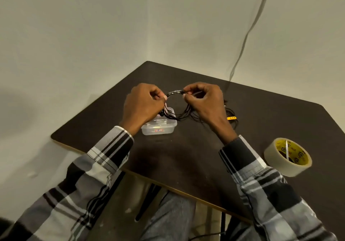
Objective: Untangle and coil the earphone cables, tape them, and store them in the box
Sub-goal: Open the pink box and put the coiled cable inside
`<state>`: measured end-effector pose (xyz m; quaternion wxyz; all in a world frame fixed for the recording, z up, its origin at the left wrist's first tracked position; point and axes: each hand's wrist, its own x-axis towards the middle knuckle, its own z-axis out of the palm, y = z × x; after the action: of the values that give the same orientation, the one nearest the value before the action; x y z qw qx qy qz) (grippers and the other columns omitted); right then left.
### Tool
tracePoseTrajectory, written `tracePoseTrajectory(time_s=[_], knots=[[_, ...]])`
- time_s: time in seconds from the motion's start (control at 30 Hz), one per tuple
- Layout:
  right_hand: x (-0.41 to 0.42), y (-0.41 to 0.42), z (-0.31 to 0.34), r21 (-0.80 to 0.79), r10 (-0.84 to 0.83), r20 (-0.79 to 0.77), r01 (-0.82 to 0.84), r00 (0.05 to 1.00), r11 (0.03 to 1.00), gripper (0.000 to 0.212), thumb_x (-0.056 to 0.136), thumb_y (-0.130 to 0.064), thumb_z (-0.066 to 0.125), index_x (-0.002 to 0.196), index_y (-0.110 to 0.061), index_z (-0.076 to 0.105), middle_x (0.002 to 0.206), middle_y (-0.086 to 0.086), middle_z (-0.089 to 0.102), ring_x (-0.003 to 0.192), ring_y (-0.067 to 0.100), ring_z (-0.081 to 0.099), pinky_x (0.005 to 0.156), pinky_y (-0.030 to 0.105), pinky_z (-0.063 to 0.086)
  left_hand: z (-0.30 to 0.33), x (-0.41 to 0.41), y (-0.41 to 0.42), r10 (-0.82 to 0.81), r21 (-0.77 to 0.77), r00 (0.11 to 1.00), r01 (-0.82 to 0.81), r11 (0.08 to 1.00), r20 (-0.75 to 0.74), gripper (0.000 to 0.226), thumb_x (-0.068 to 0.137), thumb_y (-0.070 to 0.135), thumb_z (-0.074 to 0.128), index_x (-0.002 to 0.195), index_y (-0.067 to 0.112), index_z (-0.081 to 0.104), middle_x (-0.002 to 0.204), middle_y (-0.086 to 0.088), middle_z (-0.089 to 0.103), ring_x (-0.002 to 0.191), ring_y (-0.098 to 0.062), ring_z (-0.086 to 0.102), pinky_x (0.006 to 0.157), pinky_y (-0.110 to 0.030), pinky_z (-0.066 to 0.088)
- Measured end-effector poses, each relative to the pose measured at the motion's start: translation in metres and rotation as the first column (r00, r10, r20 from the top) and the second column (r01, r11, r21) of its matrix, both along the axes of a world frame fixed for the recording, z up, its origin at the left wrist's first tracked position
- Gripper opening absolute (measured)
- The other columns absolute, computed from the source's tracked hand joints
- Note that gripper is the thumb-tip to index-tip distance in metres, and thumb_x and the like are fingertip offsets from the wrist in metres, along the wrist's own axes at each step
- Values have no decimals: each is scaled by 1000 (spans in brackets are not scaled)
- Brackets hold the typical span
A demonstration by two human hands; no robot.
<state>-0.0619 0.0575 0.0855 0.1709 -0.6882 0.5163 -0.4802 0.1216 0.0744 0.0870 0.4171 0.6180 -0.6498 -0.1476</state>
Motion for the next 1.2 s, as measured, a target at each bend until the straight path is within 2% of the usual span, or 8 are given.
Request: tracePoseTrajectory(time_s=[0.3, 0.4, 0.5, 0.67, 0.77, 0.93, 1.03, 1.2], knots=[[35, -26, -46, 32, 46, -127, -42, 991, 999, 11, 83, -11, 74, 93, -16, 77, 87, -3, 72, 76, 12, 66, 73, 41, 60, -40, 17, -7, 171, 143, 985, -170, 975, 8, 6, 82, 19, 69, 83, 20, 75, 79, 6, 71, 63, -5, 59, 53, -13, 40], [36, -24, -53, -19, 14, -150, -17, 989, 1000, 12, 84, -14, 76, 97, -13, 77, 91, 1, 72, 78, 13, 65, 74, 37, 59, -49, 16, -9, 205, 106, 977, -210, 972, 55, 6, 81, 23, 69, 80, 22, 75, 80, 7, 72, 77, -13, 64, 76, -34, 55], [37, -22, -51, -19, 52, -242, -58, 969, 998, 19, 86, -22, 77, 102, -11, 76, 96, 3, 73, 79, 12, 65, 73, 32, 59, -52, 15, -9, 237, 51, 956, -250, 967, 175, 9, 84, 31, 68, 84, 25, 75, 89, 6, 72, 98, -20, 59, 83, -33, 37], [28, -20, -34, 81, 186, -379, -167, 907, 983, 20, 91, -18, 69, 110, -13, 76, 104, 3, 76, 91, 14, 69, 85, 37, 58, -51, 18, -10, 192, 60, 938, -218, 974, 287, 24, 88, 43, 68, 101, 25, 74, 101, 1, 72, 108, -20, 54, 89, -36, 36], [21, -19, -27, 170, 248, -427, -193, 869, 966, 23, 90, -13, 70, 113, -15, 75, 112, 1, 75, 99, 15, 68, 91, 36, 57, -51, 21, -10, 174, 74, 934, -207, 976, 312, 27, 87, 46, 68, 105, 27, 73, 101, 2, 71, 111, -20, 50, 84, -32, 29], [25, -19, -29, 190, 251, -492, -179, 833, 965, 33, 86, -17, 74, 119, -19, 71, 115, -3, 73, 103, 12, 65, 93, 33, 54, -53, 22, -11, 151, 89, 944, -184, 979, 295, 38, 88, 43, 66, 123, 28, 65, 111, 1, 71, 116, -22, 48, 93, -36, 36], [28, -19, -29, 178, 229, -480, -162, 847, 971, 34, 87, -17, 72, 121, -19, 70, 117, -2, 73, 106, 12, 65, 91, 26, 50, -51, 23, -9, 121, 67, 945, -148, 987, 304, 29, 90, 38, 65, 117, 29, 70, 111, 0, 70, 113, -23, 48, 89, -34, 37], [31, -21, -29, 284, 285, -542, -147, 791, 948, 27, 90, -20, 67, 116, -19, 73, 122, -1, 69, 111, 16, 61, 95, 32, 51, -51, 25, -7, 44, 66, 939, -70, 995, 342, 22, 93, 34, 62, 109, 22, 73, 123, 2, 63, 117, -21, 47, 92, -35, 39]])
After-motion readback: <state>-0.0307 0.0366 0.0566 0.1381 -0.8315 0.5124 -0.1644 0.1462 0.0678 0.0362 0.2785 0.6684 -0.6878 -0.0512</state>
